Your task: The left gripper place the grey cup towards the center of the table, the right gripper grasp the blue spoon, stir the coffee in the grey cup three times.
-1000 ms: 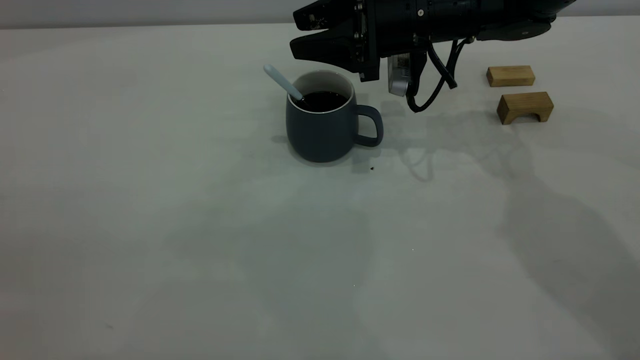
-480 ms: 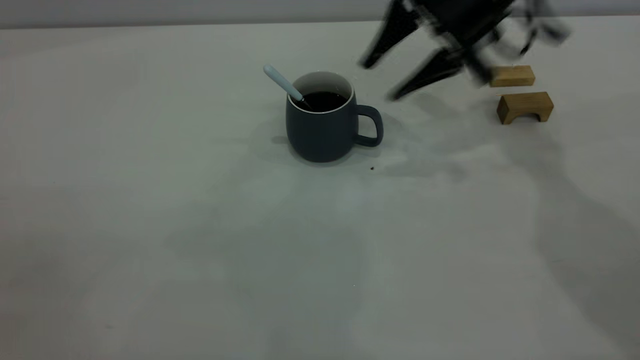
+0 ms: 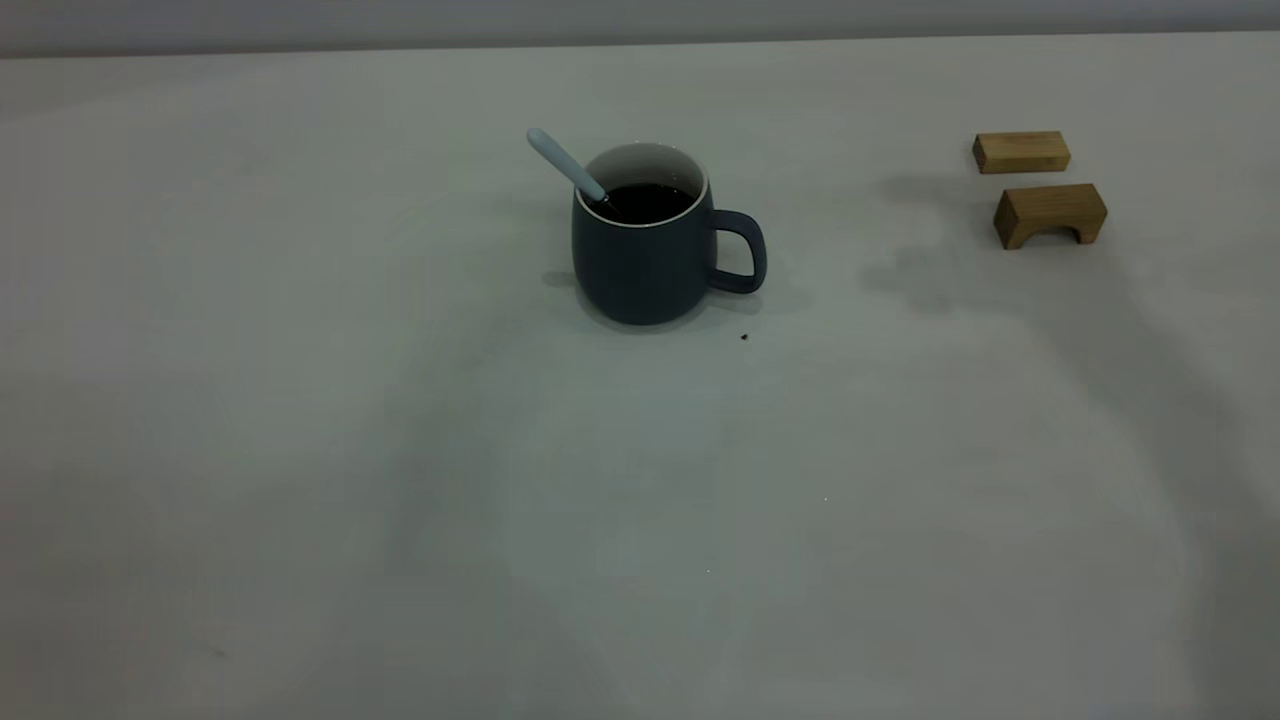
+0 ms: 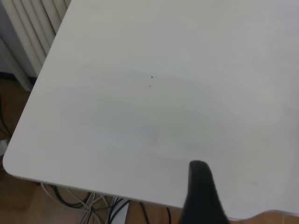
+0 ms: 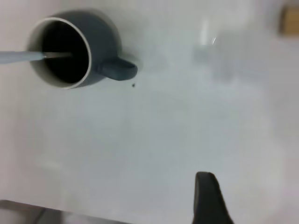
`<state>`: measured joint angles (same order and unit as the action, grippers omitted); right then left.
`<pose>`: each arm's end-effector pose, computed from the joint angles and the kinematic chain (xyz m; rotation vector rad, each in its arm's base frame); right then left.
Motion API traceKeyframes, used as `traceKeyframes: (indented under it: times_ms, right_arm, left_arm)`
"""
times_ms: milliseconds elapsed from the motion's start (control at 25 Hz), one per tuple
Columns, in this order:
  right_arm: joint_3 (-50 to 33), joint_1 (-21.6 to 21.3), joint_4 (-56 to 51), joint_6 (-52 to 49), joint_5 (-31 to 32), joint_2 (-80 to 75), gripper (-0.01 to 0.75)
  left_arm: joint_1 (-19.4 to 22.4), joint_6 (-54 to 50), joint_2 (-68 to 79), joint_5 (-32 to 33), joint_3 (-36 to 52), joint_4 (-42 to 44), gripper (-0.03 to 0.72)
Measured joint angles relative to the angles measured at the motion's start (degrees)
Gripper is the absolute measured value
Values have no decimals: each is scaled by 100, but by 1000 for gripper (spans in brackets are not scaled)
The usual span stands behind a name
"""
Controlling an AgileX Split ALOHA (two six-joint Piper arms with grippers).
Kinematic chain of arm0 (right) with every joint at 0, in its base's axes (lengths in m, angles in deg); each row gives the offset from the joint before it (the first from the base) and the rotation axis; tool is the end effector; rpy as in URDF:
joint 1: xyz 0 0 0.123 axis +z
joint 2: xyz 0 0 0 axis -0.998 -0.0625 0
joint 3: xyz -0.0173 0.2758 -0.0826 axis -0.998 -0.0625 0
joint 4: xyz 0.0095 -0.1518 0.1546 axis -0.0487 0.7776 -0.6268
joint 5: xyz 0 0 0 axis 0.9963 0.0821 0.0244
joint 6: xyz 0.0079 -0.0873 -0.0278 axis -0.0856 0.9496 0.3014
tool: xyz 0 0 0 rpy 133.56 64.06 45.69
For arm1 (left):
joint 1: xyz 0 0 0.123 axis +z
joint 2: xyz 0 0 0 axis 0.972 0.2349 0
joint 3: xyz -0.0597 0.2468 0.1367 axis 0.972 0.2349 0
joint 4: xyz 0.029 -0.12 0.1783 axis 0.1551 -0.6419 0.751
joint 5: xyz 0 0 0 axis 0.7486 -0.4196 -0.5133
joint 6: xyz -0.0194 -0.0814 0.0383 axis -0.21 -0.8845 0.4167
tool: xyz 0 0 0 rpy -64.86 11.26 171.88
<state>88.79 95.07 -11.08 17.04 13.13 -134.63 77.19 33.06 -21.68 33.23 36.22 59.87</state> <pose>0.3667 0.0752 0.2890 -0.1179 2.9040 0.3482 -0.0442 0.0122 0.2510 -0.2157 2.0932 0.0888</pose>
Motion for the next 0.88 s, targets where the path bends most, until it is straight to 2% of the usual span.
traceKeyframes:
  times_ms: [120, 280, 640, 880]
  right_arm:
    - [-158, 0, 264, 367, 26, 704, 502]
    - [-877, 0, 574, 396, 53, 1758, 502]
    - [-3626, -12, 990, 299, 140, 4980, 502]
    - [-5383, -252, 1129, 310, 140, 7550, 502]
  left_arm:
    - [0, 0, 0, 0, 0, 0, 583]
    - [0, 0, 0, 0, 0, 0, 583]
    - [0, 0, 0, 0, 0, 0, 583]
    - [0, 0, 0, 0, 0, 0, 583]
